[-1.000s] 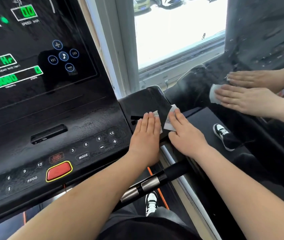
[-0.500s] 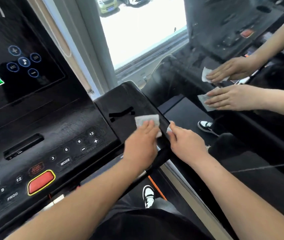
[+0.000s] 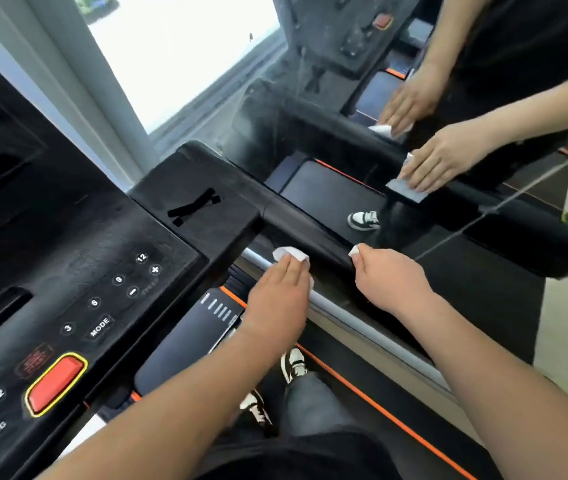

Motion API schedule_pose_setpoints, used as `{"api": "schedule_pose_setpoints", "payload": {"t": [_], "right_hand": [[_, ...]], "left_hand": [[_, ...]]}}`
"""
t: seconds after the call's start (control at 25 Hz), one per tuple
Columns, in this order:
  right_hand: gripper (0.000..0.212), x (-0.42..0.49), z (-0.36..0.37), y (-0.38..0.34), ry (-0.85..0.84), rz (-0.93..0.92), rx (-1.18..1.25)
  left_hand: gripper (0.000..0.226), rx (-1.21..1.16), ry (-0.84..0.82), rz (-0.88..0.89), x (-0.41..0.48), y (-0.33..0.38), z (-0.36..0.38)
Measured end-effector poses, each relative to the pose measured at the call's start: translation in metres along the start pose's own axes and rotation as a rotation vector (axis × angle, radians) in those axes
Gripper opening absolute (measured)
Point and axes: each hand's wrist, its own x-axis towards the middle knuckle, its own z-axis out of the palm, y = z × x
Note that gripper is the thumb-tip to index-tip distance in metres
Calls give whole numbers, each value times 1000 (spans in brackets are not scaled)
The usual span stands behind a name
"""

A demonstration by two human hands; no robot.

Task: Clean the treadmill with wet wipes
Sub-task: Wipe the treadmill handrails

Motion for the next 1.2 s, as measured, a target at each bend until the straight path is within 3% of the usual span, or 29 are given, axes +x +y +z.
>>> {"api": "schedule_pose_setpoints", "payload": {"t": [0.08,0.2,0.28,0.36,0.44,0.52,0.6,0.76,0.96,1.04,1.12,1.2], "right_hand": [[31,-17,2,12,-40,34,51],[31,-33,5,23,-39,58,113],[42,-29,1,27,-77,50,92],[58,-22,-1,34,-157,59,152],[66,-16,-2,42,-227,31,224],[59,-13,-4,52,-275,-13,258],[56,-15,-5,65,-307,-55,262],[89,-19,3,97,-382,-69,321],[109,-27,7,118,-458,-18,348],[99,-31,10,127,-470,-41,322],[73,-42,10,137,-457,-95,327],[51,-55,6,148,-440,-116,369]], "left_hand": [[41,-460,107,-147,4,-2,-10],[22,-1318,119,-717,20,-15,-34],[18,-1632,243,-895,34,-23,-56],[18,-1469,462,-782,48,-19,-75],[15,-933,569,-513,64,-3,-74],[14,-444,338,-202,80,21,-53],[23,-144,125,29,82,50,-16],[46,-15,89,132,88,64,-2],[52,108,6,-65,107,53,-24],[54,111,-5,42,106,91,-22],[42,31,18,202,89,147,-9],[36,-100,101,222,67,180,10]]}}
